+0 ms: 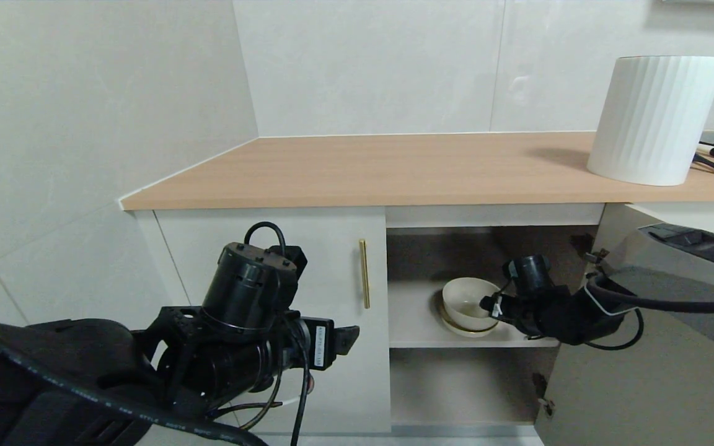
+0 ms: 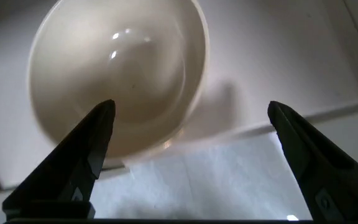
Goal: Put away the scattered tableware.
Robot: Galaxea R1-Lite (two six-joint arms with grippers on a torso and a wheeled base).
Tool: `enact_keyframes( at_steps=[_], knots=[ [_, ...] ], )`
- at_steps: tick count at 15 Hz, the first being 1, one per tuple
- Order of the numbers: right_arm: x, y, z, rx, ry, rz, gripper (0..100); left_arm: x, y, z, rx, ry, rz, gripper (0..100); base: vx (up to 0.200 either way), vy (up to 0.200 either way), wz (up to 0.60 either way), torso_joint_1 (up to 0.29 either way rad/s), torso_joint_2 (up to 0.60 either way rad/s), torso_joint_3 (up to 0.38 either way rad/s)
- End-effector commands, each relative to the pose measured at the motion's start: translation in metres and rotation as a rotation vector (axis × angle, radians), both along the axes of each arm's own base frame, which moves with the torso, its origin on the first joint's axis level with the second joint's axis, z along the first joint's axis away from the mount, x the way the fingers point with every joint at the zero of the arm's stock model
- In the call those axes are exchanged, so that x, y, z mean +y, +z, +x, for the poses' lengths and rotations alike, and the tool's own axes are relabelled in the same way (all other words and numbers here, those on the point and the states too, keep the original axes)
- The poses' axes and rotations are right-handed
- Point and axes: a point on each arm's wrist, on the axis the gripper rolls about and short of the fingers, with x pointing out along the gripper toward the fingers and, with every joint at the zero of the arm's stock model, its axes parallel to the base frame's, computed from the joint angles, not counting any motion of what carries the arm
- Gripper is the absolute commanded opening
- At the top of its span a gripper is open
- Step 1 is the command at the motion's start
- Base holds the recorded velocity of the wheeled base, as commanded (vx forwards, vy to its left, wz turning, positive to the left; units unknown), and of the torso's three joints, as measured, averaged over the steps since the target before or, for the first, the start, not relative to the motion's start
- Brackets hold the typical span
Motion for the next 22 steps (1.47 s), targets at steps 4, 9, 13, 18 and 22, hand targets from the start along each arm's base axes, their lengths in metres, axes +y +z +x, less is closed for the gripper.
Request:
enact_keyframes(
  at_steps=[4, 9, 13, 18, 22],
  knots=[
    [0.007, 0.099, -0.071, -0.088, 0.09, 0.039, 100, 0.047, 0.051, -0.017, -0.15, 0.105, -0.103, 100, 0.0, 0.0, 0.0, 0.0, 0.0, 0.0],
    [0.002, 0.149, -0.162, 0.006, 0.218, 0.038, 100, 0.075, 0.053, -0.057, -0.136, 0.113, -0.097, 100, 0.0, 0.0, 0.0, 0.0, 0.0, 0.0],
    [-0.006, 0.16, -0.205, -0.011, 0.288, 0.028, 100, 0.093, 0.05, -0.068, -0.135, 0.173, -0.124, 100, 0.0, 0.0, 0.0, 0.0, 0.0, 0.0],
    [-0.012, 0.142, -0.225, 0.051, 0.319, 0.007, 100, 0.087, 0.038, -0.061, -0.078, 0.137, -0.108, 100, 0.0, 0.0, 0.0, 0.0, 0.0, 0.0],
    [-0.006, 0.145, -0.232, 0.036, 0.359, -0.001, 100, 0.084, 0.035, -0.06, -0.065, 0.128, -0.102, 100, 0.0, 0.0, 0.0, 0.0, 0.0, 0.0]
  ],
)
